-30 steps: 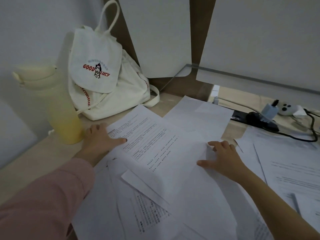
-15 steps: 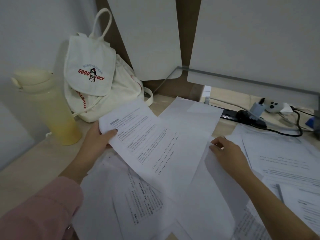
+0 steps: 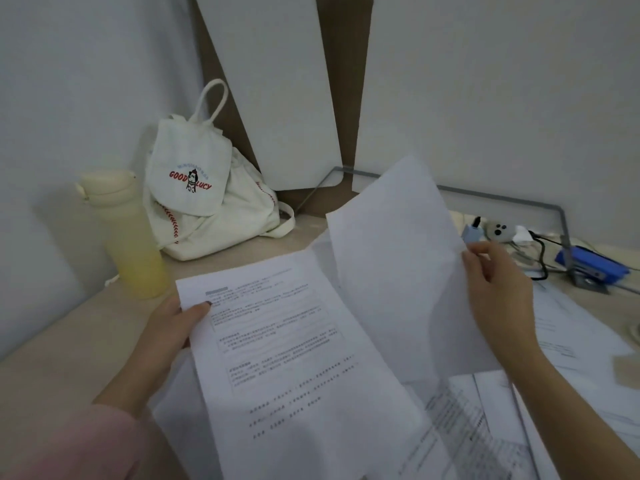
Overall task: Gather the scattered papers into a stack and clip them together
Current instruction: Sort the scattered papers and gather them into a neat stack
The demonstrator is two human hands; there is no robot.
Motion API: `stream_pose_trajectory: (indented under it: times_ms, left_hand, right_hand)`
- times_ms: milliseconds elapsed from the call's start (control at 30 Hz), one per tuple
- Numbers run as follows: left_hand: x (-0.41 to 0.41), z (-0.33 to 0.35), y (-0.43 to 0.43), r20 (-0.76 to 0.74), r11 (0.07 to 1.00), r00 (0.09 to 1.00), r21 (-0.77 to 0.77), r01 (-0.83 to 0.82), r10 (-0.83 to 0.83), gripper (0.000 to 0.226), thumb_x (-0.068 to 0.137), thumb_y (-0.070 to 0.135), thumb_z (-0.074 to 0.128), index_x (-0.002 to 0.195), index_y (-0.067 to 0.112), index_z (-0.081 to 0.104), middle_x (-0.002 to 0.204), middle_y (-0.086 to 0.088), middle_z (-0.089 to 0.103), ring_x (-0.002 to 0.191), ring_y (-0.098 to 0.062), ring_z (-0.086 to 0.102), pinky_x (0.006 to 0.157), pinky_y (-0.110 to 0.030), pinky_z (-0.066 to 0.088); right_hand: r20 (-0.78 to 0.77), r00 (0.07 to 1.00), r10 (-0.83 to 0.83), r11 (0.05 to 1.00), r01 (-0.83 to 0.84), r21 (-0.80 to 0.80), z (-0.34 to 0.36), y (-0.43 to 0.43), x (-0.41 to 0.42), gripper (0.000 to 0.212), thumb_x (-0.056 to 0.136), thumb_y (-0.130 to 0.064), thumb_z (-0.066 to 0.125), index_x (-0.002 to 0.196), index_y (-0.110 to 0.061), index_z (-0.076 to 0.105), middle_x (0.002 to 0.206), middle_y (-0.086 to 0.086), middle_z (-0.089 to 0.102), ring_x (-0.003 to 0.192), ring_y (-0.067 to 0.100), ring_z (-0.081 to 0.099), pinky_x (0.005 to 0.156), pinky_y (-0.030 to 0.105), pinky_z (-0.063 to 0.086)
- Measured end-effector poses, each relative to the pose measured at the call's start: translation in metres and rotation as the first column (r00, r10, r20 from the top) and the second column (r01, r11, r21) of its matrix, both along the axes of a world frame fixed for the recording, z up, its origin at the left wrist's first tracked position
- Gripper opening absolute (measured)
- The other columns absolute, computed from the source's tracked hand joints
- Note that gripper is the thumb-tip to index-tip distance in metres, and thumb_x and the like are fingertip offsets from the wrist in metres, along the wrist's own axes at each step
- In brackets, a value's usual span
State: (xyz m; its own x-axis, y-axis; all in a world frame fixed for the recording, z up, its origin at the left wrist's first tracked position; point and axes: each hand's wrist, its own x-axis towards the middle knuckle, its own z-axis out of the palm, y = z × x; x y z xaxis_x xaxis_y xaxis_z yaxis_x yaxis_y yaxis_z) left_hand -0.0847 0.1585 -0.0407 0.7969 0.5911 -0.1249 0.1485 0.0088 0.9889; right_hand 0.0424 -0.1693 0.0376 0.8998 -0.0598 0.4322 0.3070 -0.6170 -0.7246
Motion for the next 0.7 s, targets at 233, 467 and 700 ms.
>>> stream_pose_trajectory:
  times_ms: [233, 467, 700]
  left_hand:
    - [-0.006, -0.023, -0.039, 0.017, 0.994, 0.999, -0.101, -0.032, 0.034, 0.034, 0.095, 0.009, 0.042, 0.126, 0.014, 0.053, 0.115, -0.009, 0.065, 0.098, -0.025, 0.063, 0.072, -0.034, 0.051]
    - [-0.013, -0.023, -0.055, 0.0, 0.975, 1.0, -0.22, 0.01, -0.01, 0.032, 0.095, 0.039, 0.041, 0.116, 0.024, 0.06, 0.106, -0.001, 0.071, 0.098, -0.021, 0.066, 0.078, -0.035, 0.052]
    - [-0.021, -0.029, -0.062, -0.04, 0.97, 0.997, -0.235, 0.06, -0.072, 0.03, 0.09, 0.041, 0.05, 0.116, 0.029, 0.059, 0.103, 0.001, 0.073, 0.094, -0.019, 0.069, 0.074, -0.034, 0.055]
  right_hand:
    - [0.185, 0.935, 0.303, 0.856, -0.181, -0.484, 0.002, 0.045, -0.059, 0.023, 0.093, -0.026, 0.041, 0.092, -0.019, 0.063, 0.042, -0.017, 0.033, 0.032, -0.005, 0.028, 0.032, 0.011, 0.025]
    - [-0.044, 0.886, 0.463, 0.568, -0.334, -0.752, -0.072, 0.078, -0.09, 0.033, 0.051, -0.018, 0.085, 0.06, -0.026, 0.055, 0.034, -0.008, 0.046, 0.023, 0.004, 0.038, 0.033, 0.012, 0.001]
    - [-0.121, 0.868, 0.482, 0.541, -0.403, -0.738, -0.093, 0.096, -0.105, 0.02, 0.054, -0.024, 0.072, 0.059, -0.028, 0.054, 0.032, -0.009, 0.045, 0.023, 0.006, 0.036, 0.047, 0.013, -0.01]
